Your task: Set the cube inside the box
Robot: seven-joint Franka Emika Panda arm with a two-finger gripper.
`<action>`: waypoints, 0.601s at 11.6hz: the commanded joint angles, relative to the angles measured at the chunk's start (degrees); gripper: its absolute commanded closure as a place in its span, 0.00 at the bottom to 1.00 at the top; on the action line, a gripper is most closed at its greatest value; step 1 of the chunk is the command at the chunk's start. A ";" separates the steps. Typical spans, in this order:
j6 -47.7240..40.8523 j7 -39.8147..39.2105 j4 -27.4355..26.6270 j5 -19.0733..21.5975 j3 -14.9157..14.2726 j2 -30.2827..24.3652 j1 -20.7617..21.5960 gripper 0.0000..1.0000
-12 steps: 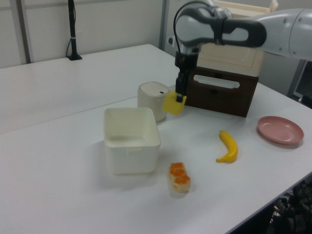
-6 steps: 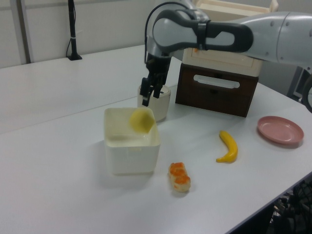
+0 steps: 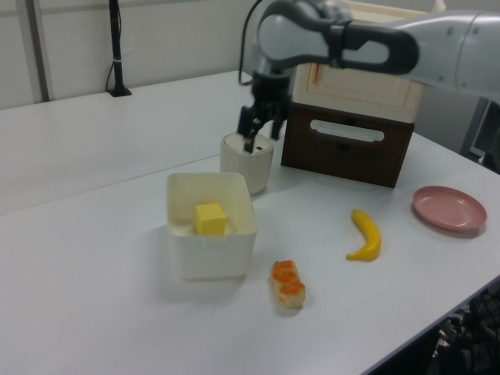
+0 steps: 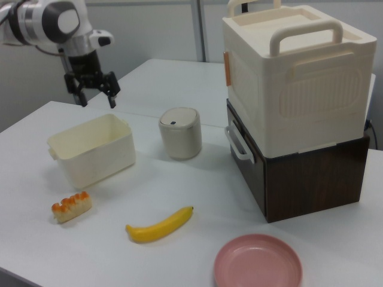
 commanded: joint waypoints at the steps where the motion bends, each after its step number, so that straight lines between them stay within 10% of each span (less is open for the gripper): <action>1: -4.16 6.71 -2.26 -1.33 -0.09 -6.35 -6.14 0.00; 7: -4.08 6.71 -2.96 -0.45 -3.34 -6.53 -8.53 0.00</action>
